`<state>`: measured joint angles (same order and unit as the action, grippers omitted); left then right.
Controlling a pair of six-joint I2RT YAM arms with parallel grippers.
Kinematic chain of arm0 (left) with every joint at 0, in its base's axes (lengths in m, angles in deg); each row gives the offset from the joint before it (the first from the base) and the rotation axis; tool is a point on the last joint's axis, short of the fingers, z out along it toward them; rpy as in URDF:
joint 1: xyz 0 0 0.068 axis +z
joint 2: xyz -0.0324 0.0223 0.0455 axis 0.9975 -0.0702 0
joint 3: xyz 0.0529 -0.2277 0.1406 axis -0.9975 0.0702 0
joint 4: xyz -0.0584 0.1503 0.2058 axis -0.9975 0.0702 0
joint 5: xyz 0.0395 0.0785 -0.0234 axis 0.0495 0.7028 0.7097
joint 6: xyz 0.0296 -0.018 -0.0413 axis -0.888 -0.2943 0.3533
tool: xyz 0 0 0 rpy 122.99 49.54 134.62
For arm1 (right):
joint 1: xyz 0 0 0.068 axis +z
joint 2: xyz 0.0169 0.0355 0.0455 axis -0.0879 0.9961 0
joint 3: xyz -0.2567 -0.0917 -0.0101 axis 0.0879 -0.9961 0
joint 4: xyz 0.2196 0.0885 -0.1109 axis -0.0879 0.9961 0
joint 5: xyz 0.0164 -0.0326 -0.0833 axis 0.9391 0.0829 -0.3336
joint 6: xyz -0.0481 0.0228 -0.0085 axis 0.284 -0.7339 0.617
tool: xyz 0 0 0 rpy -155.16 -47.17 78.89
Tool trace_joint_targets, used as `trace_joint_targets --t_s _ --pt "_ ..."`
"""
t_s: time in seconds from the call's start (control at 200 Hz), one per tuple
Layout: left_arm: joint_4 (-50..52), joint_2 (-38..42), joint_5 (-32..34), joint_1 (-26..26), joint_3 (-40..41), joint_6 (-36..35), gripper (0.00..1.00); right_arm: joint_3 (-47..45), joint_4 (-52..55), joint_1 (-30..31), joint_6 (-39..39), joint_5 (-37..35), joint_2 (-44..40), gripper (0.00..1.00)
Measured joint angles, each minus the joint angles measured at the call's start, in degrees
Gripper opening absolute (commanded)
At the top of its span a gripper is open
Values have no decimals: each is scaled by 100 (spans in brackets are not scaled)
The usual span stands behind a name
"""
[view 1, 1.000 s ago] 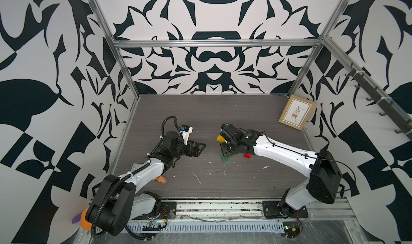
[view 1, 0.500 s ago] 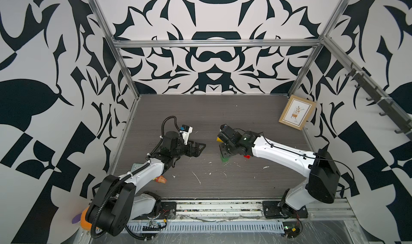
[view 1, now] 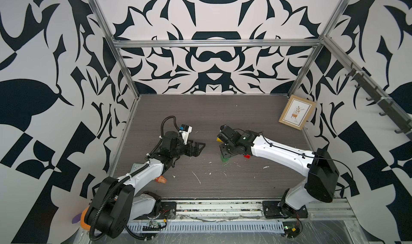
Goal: Assemble an ice cream with lego
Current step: Assemble the lego brick with the lego brick, then adjust the lego brick at the center of the board.
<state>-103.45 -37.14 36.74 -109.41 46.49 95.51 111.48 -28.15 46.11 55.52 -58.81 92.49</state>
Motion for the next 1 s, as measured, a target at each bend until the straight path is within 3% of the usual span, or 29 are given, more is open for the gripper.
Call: trace_joint_targets --t_s 0.38,0.58,0.755,1.0 --pt "7 42 68 0 0 -11 99 28 -46 -114 337 -17 -317 61" --pt "11 256 238 0 2 -28 99 417 -212 -1290 1220 581 -634 68" --pt "46 337 391 0 2 -70 99 664 -466 -2214 2026 1263 212 66" --pt "170 354 535 0 7 -96 99 861 -686 -2277 2885 2260 1786 65"
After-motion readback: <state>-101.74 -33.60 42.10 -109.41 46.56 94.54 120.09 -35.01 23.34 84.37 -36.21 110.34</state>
